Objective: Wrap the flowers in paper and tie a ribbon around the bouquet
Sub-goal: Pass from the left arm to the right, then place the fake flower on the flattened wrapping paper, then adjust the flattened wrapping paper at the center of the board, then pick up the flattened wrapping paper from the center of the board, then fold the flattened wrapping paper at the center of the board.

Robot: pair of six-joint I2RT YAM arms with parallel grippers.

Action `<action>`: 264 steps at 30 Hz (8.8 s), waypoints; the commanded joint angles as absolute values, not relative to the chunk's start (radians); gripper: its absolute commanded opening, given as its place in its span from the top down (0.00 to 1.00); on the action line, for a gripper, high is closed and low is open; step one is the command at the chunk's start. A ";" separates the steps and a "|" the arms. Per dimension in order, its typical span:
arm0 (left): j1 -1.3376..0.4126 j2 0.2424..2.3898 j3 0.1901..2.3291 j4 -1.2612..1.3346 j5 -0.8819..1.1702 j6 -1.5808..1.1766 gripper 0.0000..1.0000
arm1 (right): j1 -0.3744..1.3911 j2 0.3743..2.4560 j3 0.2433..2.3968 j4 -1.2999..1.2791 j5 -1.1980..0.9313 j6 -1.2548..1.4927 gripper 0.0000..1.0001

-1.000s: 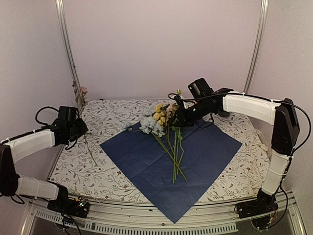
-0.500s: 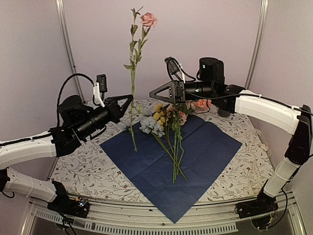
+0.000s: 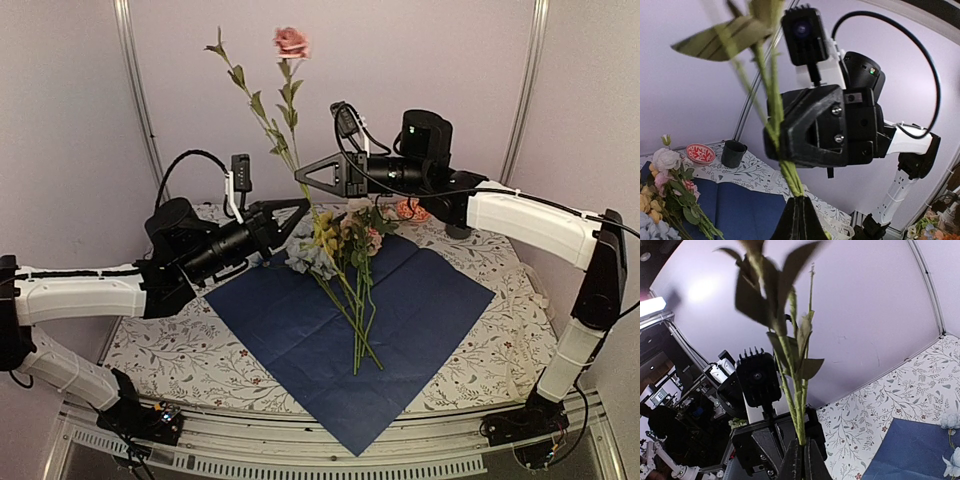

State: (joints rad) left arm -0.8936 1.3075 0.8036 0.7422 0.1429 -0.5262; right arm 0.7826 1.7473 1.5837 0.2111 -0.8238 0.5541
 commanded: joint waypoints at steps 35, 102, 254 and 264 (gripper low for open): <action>-0.462 1.490 0.679 -0.178 -0.141 -0.678 0.01 | 0.540 1.760 1.283 -0.178 -0.429 0.645 0.59; -0.395 1.280 0.709 -0.210 -0.178 -0.572 0.01 | 1.351 1.817 1.304 -0.887 -0.034 0.346 0.24; -1.104 1.526 0.750 0.098 0.259 0.285 1.00 | 0.756 1.574 0.984 -0.342 -0.910 0.130 0.43; -0.994 1.618 0.780 0.087 0.318 0.242 1.00 | 0.535 1.598 0.957 -0.288 -0.978 0.102 0.30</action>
State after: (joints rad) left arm -1.0252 1.5921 0.7547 0.0689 0.2718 0.2703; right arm 0.6041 1.5894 0.9569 -0.3424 -0.9264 0.1253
